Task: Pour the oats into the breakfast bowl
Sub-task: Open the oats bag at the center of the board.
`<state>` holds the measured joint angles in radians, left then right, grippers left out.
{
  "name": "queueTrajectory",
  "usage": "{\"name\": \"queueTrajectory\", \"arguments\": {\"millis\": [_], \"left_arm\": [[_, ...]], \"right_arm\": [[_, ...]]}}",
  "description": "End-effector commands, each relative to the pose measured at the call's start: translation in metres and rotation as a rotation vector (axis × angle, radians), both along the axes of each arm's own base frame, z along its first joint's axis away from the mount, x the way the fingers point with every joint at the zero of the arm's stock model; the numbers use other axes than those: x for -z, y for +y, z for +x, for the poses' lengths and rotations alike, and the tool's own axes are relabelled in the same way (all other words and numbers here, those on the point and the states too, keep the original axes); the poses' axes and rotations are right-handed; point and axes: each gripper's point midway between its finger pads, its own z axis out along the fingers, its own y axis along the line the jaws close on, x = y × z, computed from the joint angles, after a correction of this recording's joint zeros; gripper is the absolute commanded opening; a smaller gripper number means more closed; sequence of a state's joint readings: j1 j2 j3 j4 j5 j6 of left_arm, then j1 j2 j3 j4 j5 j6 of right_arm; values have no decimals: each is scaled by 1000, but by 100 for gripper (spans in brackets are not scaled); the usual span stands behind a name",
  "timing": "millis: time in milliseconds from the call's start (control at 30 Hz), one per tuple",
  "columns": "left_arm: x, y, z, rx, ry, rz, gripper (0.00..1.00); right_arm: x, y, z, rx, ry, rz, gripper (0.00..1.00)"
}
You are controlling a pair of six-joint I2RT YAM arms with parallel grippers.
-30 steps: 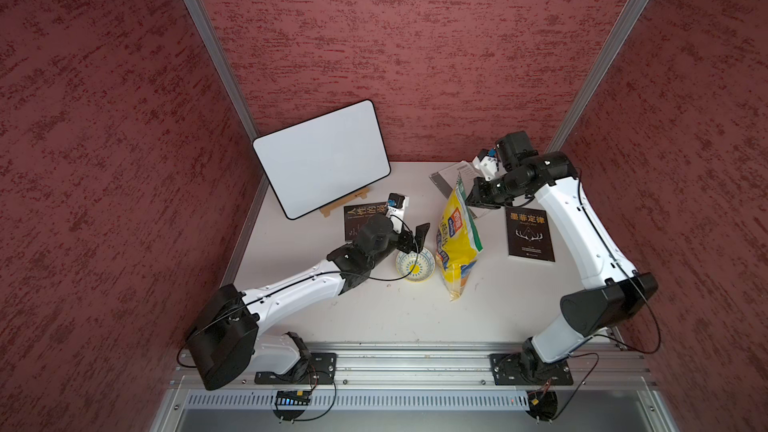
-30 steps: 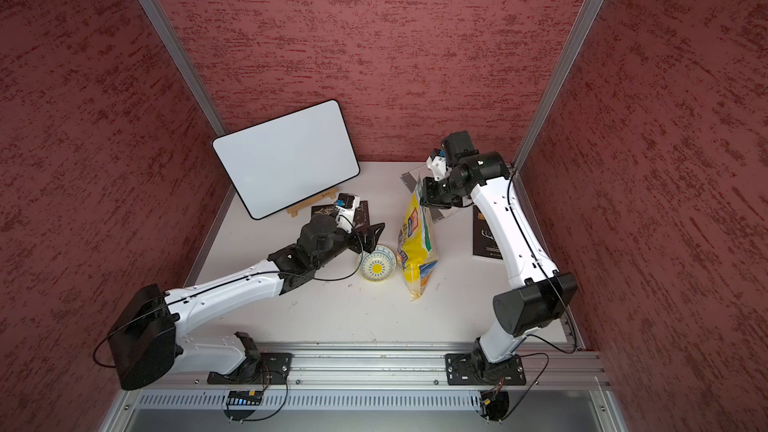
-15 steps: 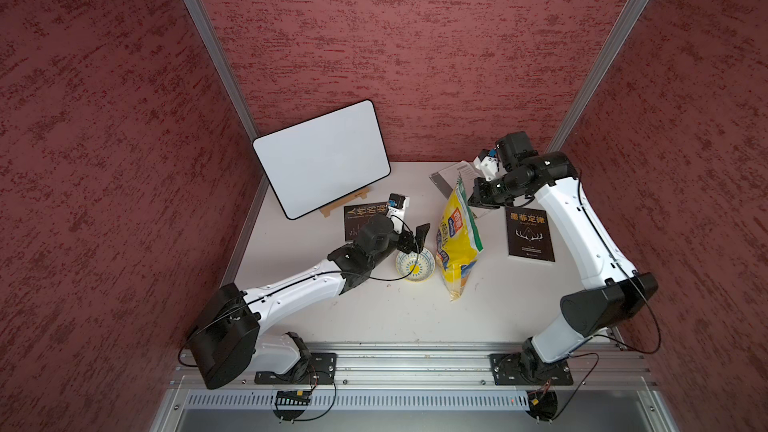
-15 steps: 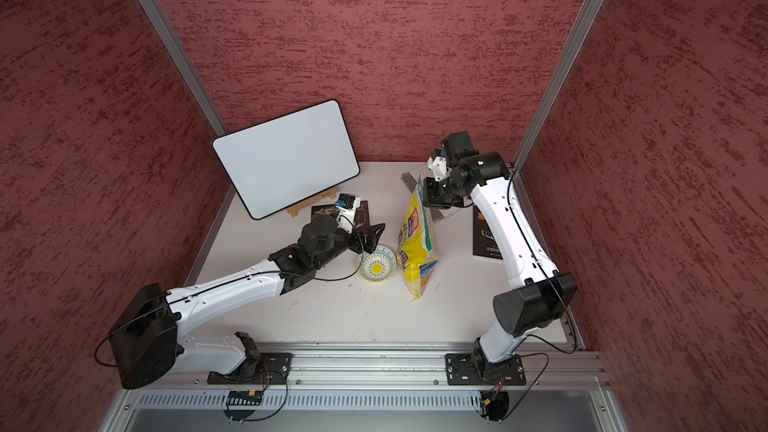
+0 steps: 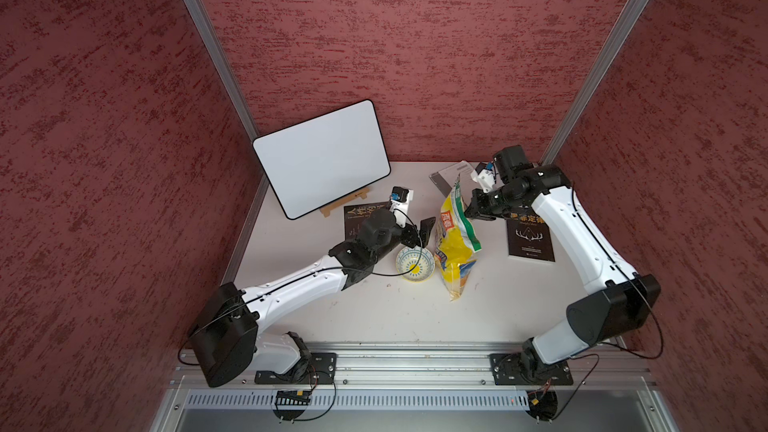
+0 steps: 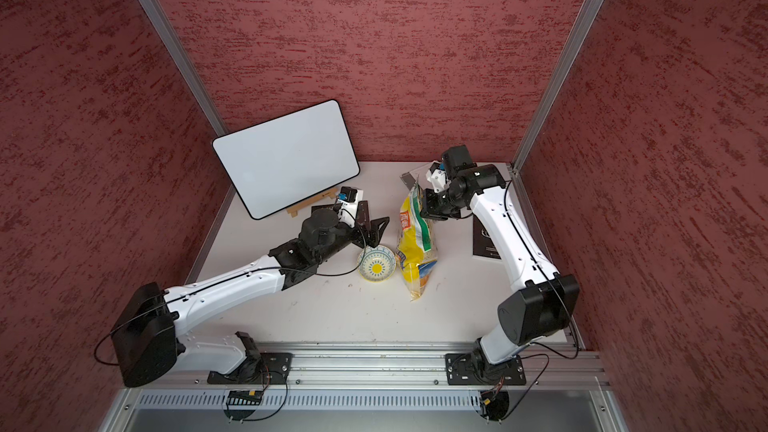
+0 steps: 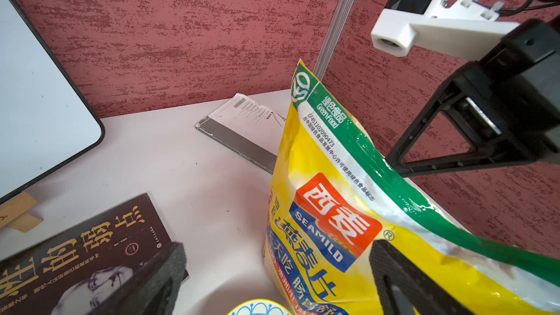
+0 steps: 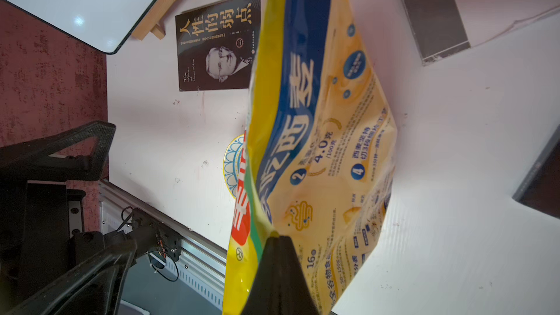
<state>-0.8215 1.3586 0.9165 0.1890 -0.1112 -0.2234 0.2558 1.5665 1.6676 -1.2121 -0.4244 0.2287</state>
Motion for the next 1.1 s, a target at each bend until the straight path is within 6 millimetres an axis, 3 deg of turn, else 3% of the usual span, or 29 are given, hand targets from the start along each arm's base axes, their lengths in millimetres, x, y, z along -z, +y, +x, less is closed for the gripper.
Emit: {"name": "queueTrajectory", "arguments": {"millis": [0, 133, 333, 467, 633, 867, 1067], "left_arm": [[-15, -14, -3, 39, 26, -39, 100], [-30, -25, -5, 72, 97, -83, 100], [-37, -38, -4, 91, 237, -118, 99], [-31, -50, -2, 117, 282, -114, 94], [-21, -51, 2, 103, 297, -101, 91], [-13, -58, 7, 102, 305, -104, 90], [-11, -58, 10, 97, 303, -103, 90]], "right_arm": [[-28, 14, 2, -25, -84, 131, 0], [-32, 21, 2, -39, -81, 180, 0], [-26, 18, 2, -22, -66, 168, 0], [-21, 3, 3, 21, -78, 84, 0], [-24, -13, 3, 63, -110, -1, 0], [-27, -6, 5, 42, -112, 38, 0], [-26, -3, 7, 30, -104, 46, 15]]}}
